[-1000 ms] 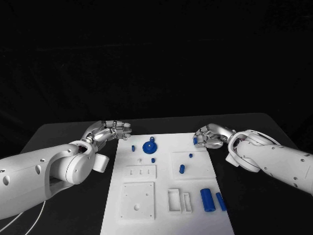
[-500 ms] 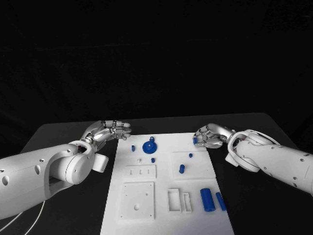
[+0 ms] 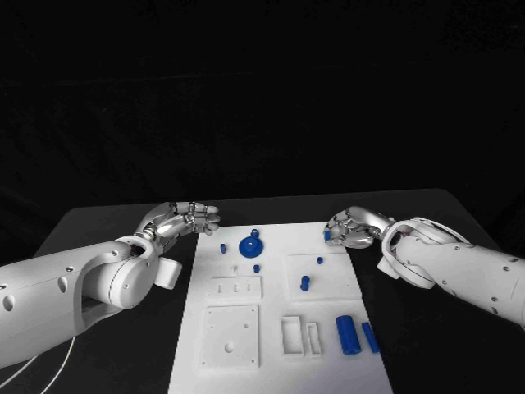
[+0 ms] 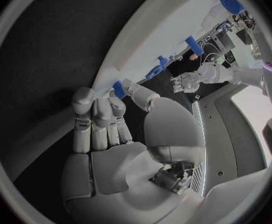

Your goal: Assemble the parts on the task board

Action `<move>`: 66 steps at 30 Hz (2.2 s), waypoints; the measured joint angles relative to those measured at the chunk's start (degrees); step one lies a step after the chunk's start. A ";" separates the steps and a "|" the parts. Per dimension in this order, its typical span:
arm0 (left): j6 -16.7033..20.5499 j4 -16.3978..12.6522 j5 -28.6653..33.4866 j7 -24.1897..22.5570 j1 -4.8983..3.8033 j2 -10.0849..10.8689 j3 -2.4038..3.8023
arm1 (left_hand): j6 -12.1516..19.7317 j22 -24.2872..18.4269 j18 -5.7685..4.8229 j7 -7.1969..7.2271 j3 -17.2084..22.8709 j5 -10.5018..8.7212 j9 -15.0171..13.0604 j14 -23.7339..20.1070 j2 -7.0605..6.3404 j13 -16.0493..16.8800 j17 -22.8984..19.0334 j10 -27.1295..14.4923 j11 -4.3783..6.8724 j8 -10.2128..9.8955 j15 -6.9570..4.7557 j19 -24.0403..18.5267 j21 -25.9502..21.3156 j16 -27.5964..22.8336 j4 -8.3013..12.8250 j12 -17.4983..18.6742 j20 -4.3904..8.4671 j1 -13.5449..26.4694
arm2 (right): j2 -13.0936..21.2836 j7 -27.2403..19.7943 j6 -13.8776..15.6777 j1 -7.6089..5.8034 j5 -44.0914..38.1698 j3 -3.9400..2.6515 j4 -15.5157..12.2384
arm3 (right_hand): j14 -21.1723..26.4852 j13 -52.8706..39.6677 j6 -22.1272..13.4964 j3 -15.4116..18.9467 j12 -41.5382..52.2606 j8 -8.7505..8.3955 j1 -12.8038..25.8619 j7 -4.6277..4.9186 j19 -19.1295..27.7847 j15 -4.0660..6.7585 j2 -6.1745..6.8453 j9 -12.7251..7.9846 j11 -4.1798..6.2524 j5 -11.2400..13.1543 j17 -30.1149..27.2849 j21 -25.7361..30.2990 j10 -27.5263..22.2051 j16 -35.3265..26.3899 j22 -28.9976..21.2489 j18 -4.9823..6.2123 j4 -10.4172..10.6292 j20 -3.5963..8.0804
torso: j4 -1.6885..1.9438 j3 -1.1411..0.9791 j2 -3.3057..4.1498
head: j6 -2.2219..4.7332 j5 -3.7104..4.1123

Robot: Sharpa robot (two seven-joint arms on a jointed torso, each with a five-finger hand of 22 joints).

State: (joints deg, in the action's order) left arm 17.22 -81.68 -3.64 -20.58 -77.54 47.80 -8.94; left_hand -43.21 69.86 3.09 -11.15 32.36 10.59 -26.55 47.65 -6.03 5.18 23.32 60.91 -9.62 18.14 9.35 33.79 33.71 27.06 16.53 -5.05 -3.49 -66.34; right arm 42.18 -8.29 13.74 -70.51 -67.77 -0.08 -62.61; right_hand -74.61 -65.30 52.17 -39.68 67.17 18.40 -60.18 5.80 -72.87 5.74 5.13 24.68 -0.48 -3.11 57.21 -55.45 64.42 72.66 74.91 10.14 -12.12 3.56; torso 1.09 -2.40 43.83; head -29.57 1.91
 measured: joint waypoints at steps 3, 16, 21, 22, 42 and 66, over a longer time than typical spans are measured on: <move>0.00 -0.02 -0.01 0.00 0.00 0.01 0.00 | 0.00 0.00 -0.01 0.00 0.00 0.00 0.00 0.00 0.00 0.00 0.00 0.00 0.00 0.00 0.00 0.00 0.00 0.00 0.00 0.00 0.00 0.00 | -0.01 0.01 0.52 0.01 -0.03 0.00 -0.07 | -0.01 0.00 0.15 -0.62 0.00 0.23 -0.15 -0.14 0.00 0.01 -0.49 0.13 0.10 0.00 0.03 0.00 0.09 0.00 0.00 0.04 0.30 0.00 | 0.00 -0.01 -0.01 | 0.00 0.02; -0.21 -0.13 -0.50 0.11 0.00 0.09 0.00 | 0.00 -0.01 -0.05 0.00 0.00 -0.22 -0.03 0.16 0.39 0.06 0.02 0.50 0.06 0.00 -0.16 0.00 0.37 0.00 0.00 0.00 0.00 0.39 | 0.07 0.24 2.89 0.04 -0.24 0.00 -1.39 | -0.05 0.00 0.32 -2.46 0.00 1.18 -0.16 -0.31 -0.32 0.56 -0.60 0.80 0.60 0.01 0.16 0.00 0.60 -0.23 0.00 0.09 0.88 0.13 | 0.00 0.01 0.00 | 0.04 0.13; -1.08 0.03 -1.36 0.58 0.00 -0.02 0.00 | -1.16 0.05 0.80 0.33 0.00 -0.62 -0.31 2.63 1.15 0.63 0.78 2.61 0.98 0.34 -1.55 1.47 1.48 1.87 0.00 -0.54 1.04 1.15 | 0.72 0.93 3.49 0.04 -0.42 0.00 -3.56 | -0.05 -0.04 0.34 -2.63 0.21 1.29 -0.16 -0.33 -0.32 0.56 -0.59 1.08 0.80 0.01 0.16 -0.23 0.81 -0.23 0.00 0.10 0.72 0.13 | -0.04 0.00 -0.03 | 0.11 0.14; -1.60 0.13 -1.44 0.81 0.00 -0.07 0.00 | -1.57 0.18 0.82 0.62 -0.12 -0.66 -0.37 3.86 1.33 0.90 1.23 3.73 1.43 0.55 -2.08 2.44 2.03 2.73 -0.12 -1.16 1.31 1.33 | 0.94 1.20 3.53 0.02 -0.56 0.00 -4.15 | -0.04 -0.04 0.39 -2.71 0.21 1.29 -0.16 -0.37 -0.32 0.56 -0.59 1.09 0.80 0.01 0.16 -0.23 0.81 -0.23 0.00 0.10 0.64 0.13 | -0.07 0.00 -0.04 | 0.14 0.14; -6.99 -0.82 -6.35 15.29 -3.45 -2.61 0.02 | -8.48 2.99 3.21 4.17 -4.19 -7.67 -0.03 21.67 -2.81 8.50 13.09 22.56 9.27 1.55 -14.03 20.18 15.81 22.40 -7.58 -11.84 9.81 13.99 | 0.81 13.59 3.66 -4.80 -10.57 -0.09 -17.78 | -0.29 -0.28 0.58 -5.30 0.22 1.74 -0.53 -0.56 -0.62 1.14 0.26 1.61 1.20 0.06 0.28 -0.45 1.23 -0.22 0.00 0.22 1.03 0.24 | -0.93 0.58 -1.47 | 1.00 -0.81; -9.68 -0.87 -15.87 31.10 -4.03 -6.43 -0.04 | -9.70 2.70 3.61 5.40 -0.77 -7.67 -0.19 21.66 -7.63 14.52 15.01 20.49 10.14 1.07 -15.52 21.15 19.48 27.34 -21.41 -17.98 11.58 19.57 | -5.11 18.48 2.47 -4.81 -17.10 0.25 -21.68 | -0.33 -0.27 0.74 -6.01 0.22 1.88 -0.31 -0.73 -0.93 1.11 0.50 1.79 1.10 0.06 0.27 -0.45 1.33 -0.22 0.00 0.50 1.41 0.35 | -0.73 0.82 -2.86 | 0.50 -1.71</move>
State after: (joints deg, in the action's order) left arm 7.54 -82.56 -19.51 10.52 -81.57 41.37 -8.98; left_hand -52.91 72.56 6.71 -5.76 31.59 2.93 -26.73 69.31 -13.66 19.71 38.33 81.40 0.52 19.22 -6.17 54.94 53.19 54.40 -4.88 -23.03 8.09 -46.78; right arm 37.06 10.19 16.21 -75.32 -84.88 0.17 -84.29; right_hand -74.94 -65.57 52.91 -45.68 67.39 20.27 -60.48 5.07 -73.80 6.84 5.63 26.47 0.62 -3.05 57.48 -55.90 65.74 72.44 74.91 10.64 -10.70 3.91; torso 0.36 -1.58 40.97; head -29.07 0.19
